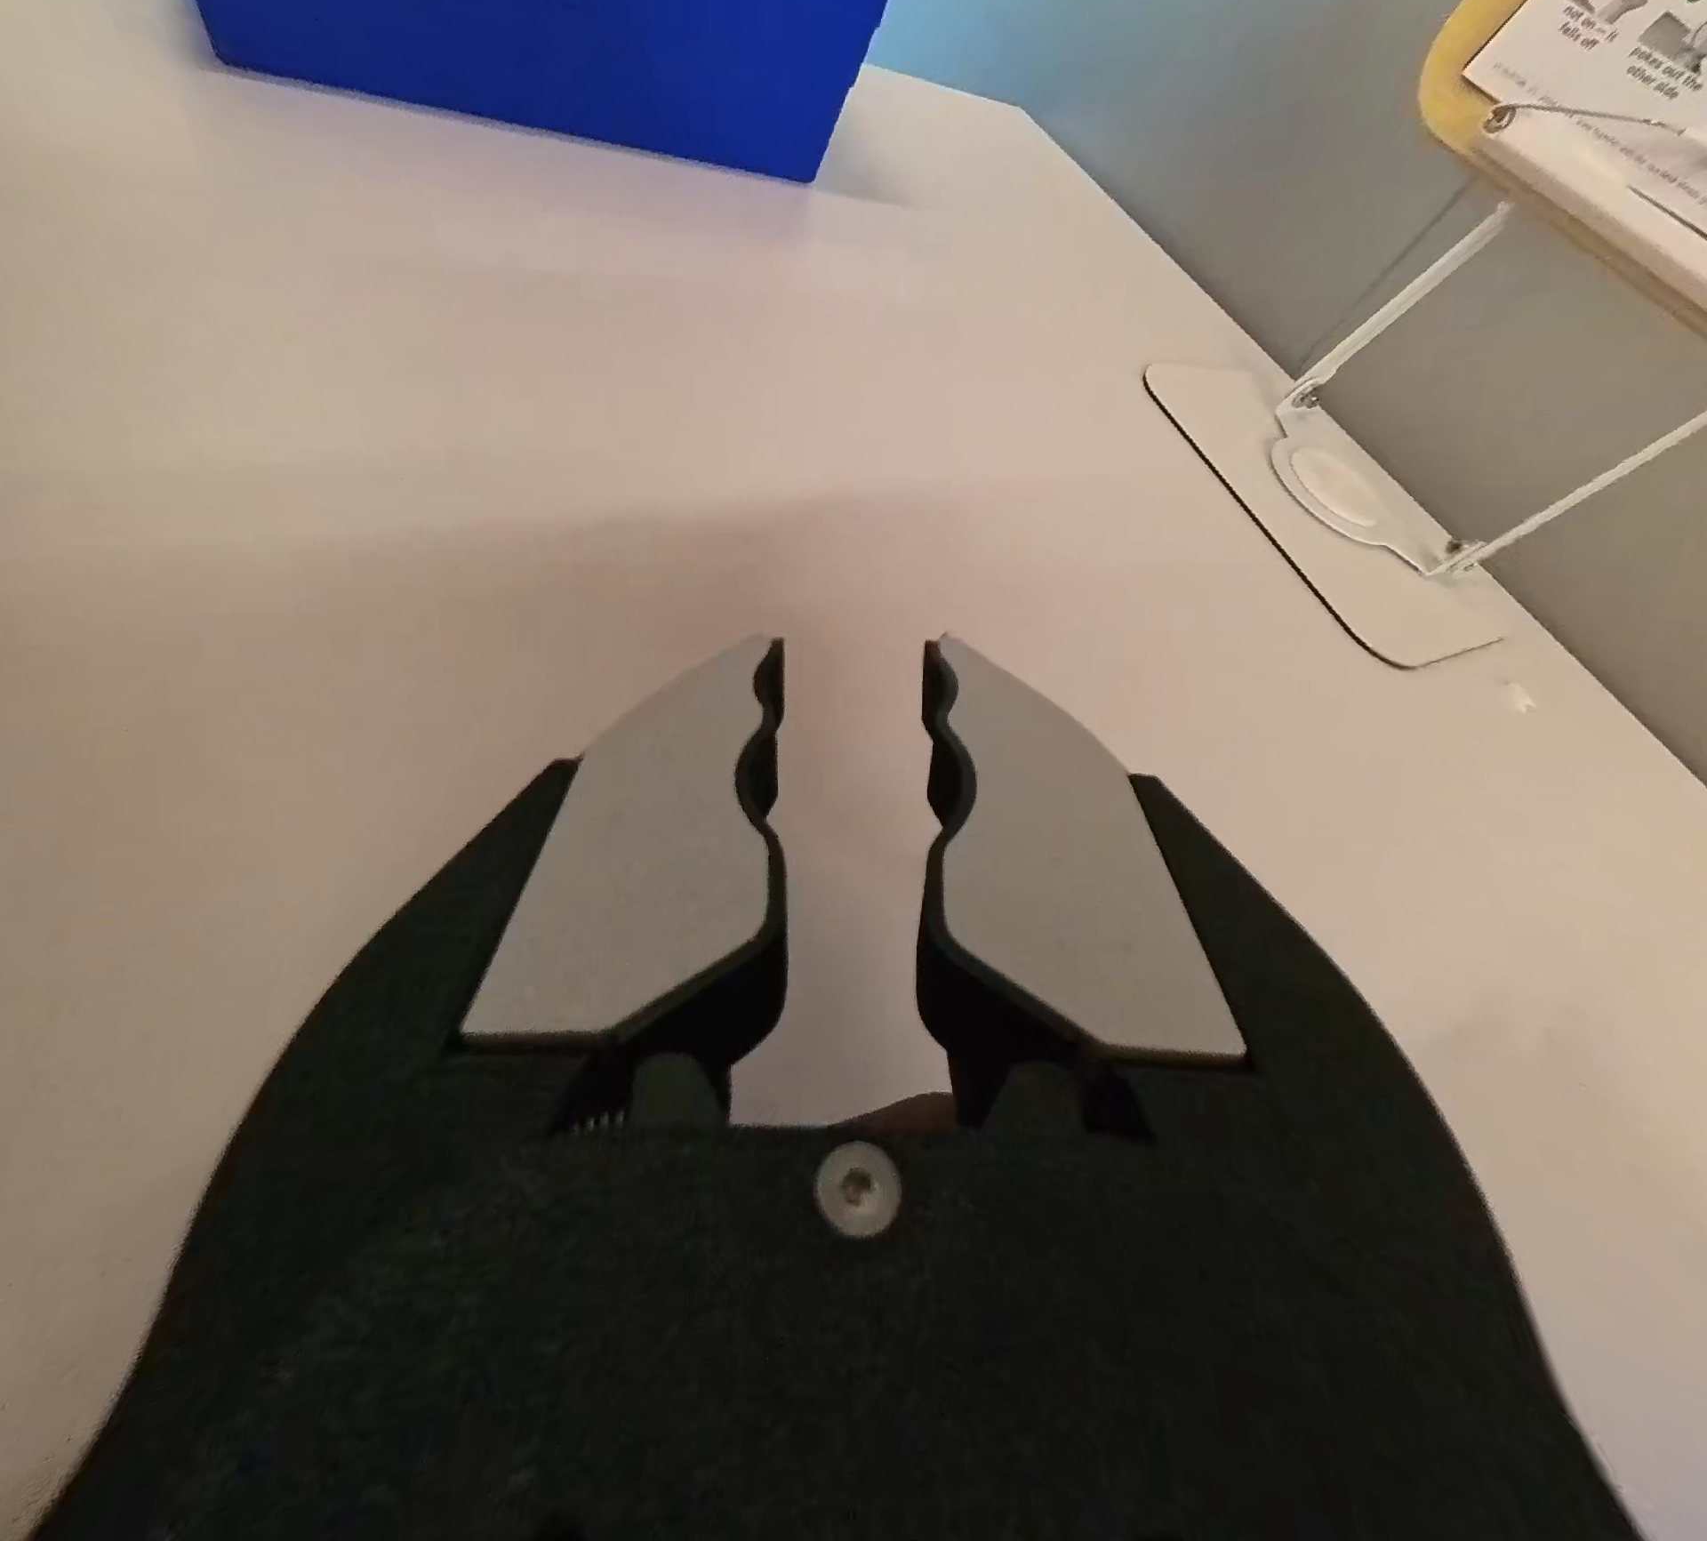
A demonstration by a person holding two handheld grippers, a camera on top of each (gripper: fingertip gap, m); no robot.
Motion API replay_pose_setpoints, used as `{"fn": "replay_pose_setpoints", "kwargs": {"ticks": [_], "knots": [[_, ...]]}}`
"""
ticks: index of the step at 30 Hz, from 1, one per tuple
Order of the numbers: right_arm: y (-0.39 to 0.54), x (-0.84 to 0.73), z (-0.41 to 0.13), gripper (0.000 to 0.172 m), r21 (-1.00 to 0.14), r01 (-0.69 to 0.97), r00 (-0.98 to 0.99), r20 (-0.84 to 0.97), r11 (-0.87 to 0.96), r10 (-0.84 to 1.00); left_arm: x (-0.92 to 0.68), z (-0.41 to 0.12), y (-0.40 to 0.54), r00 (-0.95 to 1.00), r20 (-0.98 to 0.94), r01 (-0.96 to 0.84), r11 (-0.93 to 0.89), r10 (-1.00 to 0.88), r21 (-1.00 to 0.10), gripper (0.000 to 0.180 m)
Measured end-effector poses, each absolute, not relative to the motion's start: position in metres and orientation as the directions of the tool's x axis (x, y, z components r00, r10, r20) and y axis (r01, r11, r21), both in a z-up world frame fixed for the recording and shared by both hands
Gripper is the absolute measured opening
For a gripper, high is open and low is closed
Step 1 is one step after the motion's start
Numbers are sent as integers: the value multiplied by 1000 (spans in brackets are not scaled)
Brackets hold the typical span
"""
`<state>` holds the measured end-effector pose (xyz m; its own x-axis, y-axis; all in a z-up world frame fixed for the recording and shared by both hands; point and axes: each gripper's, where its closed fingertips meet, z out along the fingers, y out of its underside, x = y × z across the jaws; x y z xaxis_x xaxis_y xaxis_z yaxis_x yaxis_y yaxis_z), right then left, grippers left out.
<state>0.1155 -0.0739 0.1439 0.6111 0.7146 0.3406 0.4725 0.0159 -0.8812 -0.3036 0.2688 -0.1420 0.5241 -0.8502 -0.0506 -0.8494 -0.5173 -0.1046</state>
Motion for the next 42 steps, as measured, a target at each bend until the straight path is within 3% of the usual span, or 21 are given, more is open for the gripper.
{"fn": "replay_pose_setpoints", "kwargs": {"ticks": [1,4,6,12,19,23,25,28,33,35,37,39,42], "knots": [[-74,116,145,28,-887,462,616,334,16,713,-297,-120,273,533,-84,-839,-513,-842,-179,17],[-72,117,145,26,-905,426,636,305,7,709,-241,-50,265,456,-149,-838,-368,-877,-403,17],[-70,117,143,26,-906,423,637,301,4,709,-185,-33,242,315,-142,-862,-220,-938,-458,17],[-71,121,135,25,-870,492,617,378,36,690,-99,-123,195,5,-49,-960,8,-999,-278,17],[-73,127,133,24,-865,500,621,391,40,680,-97,-172,193,-5,-13,-986,7,-1000,-168,17],[-71,127,134,23,-861,506,619,405,52,674,-96,-173,188,31,11,-979,-32,-999,-202,29],[-71,127,134,23,-858,511,619,415,60,666,-95,-164,188,54,22,-967,-58,-998,-248,37],[-67,130,136,23,-858,510,630,425,67,650,-94,-112,201,116,35,-896,-120,-993,-429,38],[-60,135,139,22,-858,509,656,442,74,612,-156,-17,269,265,-125,-795,-144,-956,-589,38],[-56,137,140,22,-854,515,663,456,81,594,-198,-10,308,289,-243,-842,-125,-926,-525,38],[-53,139,140,22,-847,525,666,469,82,580,-240,-25,343,219,-328,-919,-81,-919,-386,38],[-50,140,140,22,-839,538,668,484,82,565,-271,-54,364,71,-315,-969,10,-946,-248,38],[-46,143,136,21,-819,570,663,507,67,551,-291,-96,382,-46,-183,-983,78,-982,-169,35]]}}
